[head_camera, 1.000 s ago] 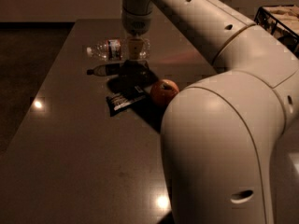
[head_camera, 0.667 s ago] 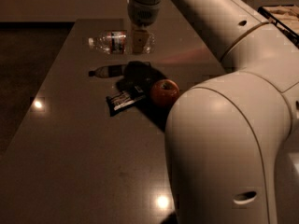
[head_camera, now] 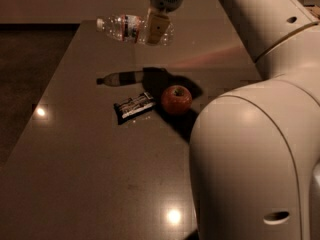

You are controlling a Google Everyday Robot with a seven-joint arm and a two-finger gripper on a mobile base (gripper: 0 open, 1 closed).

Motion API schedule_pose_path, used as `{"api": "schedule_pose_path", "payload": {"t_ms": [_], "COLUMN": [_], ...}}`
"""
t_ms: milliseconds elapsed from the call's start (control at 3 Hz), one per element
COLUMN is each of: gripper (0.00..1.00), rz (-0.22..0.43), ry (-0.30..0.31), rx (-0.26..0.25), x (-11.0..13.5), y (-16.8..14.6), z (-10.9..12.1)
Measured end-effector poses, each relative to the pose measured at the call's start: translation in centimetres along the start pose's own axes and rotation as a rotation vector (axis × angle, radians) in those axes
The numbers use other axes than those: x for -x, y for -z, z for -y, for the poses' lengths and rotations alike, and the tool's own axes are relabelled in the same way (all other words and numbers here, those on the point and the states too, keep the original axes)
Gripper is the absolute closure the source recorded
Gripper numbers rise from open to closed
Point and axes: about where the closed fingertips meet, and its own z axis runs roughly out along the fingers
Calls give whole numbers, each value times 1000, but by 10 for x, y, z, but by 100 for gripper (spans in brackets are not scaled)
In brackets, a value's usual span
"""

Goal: Pick water bottle

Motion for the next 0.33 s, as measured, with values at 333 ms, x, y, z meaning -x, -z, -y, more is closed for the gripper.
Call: {"api": "schedule_pose_path", "payload": {"t_ms": [333], "gripper": [100], "rz": [4], "ry": [3], "rx": [-8], "x": [3], "y": [-5], "z": [4]}}
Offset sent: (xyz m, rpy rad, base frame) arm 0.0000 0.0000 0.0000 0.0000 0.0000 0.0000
